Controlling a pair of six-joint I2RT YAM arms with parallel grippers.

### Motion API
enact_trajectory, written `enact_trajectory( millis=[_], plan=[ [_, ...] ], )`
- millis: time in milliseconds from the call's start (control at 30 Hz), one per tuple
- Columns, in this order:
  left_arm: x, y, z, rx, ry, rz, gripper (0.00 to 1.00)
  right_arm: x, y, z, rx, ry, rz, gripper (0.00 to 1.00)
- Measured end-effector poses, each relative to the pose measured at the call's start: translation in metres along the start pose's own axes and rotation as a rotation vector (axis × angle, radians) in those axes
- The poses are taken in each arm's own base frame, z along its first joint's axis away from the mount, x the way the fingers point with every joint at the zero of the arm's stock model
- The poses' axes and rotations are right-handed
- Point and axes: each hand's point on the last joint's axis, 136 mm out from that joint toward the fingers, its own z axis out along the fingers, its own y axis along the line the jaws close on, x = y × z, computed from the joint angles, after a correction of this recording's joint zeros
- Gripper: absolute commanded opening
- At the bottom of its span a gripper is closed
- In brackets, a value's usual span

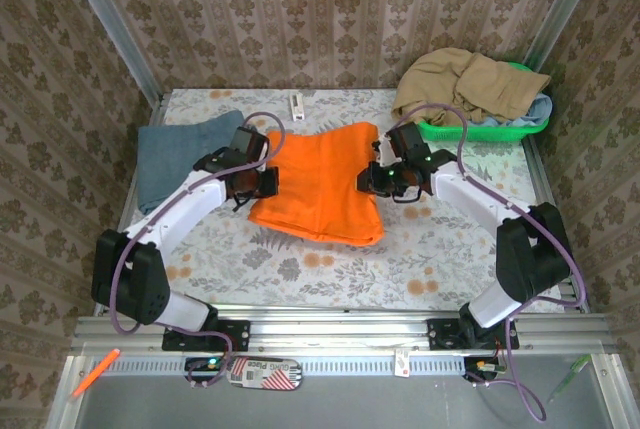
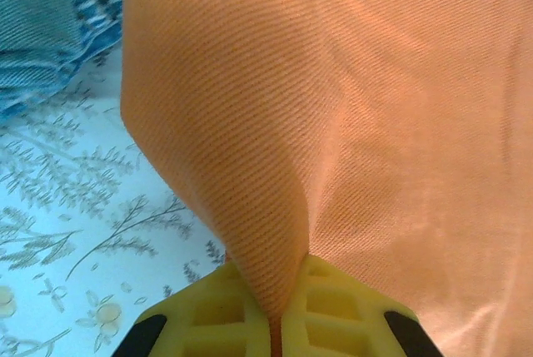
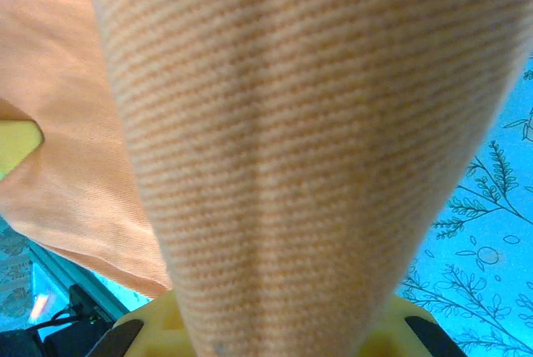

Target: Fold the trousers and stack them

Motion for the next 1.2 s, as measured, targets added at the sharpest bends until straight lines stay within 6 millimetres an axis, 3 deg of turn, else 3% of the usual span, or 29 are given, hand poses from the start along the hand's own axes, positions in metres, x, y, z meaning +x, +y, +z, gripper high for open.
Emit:
enact_trajectory(
  millis=[133, 300, 467, 600, 867, 1200],
  plan=[
    [-0.016, 0.025, -0.017, -0.045, -0.007, -0.074, 0.00, -0.008, 0.031, -0.004, -0.030, 0.001, -0.046, 0.00],
    [-0.061, 0.075, -0.055, -0.112, -0.113, -0.187, 0.00, -0.051, 0.094, 0.013, -0.114, -0.051, -0.143, 0.00],
    [-0.079, 0.130, -0.081, -0.191, -0.169, -0.287, 0.00, -0.087, 0.139, 0.051, -0.172, -0.063, -0.197, 0.00],
    [-0.087, 0.164, -0.096, -0.231, -0.205, -0.354, 0.00, -0.104, 0.167, 0.087, -0.219, -0.056, -0.226, 0.00],
    [-0.100, 0.208, -0.108, -0.276, -0.263, -0.439, 0.00, -0.136, 0.200, 0.140, -0.298, -0.071, -0.244, 0.00],
    [-0.088, 0.255, -0.101, -0.301, -0.310, -0.576, 0.00, -0.121, 0.203, 0.207, -0.348, -0.065, -0.200, 0.00]
  ],
)
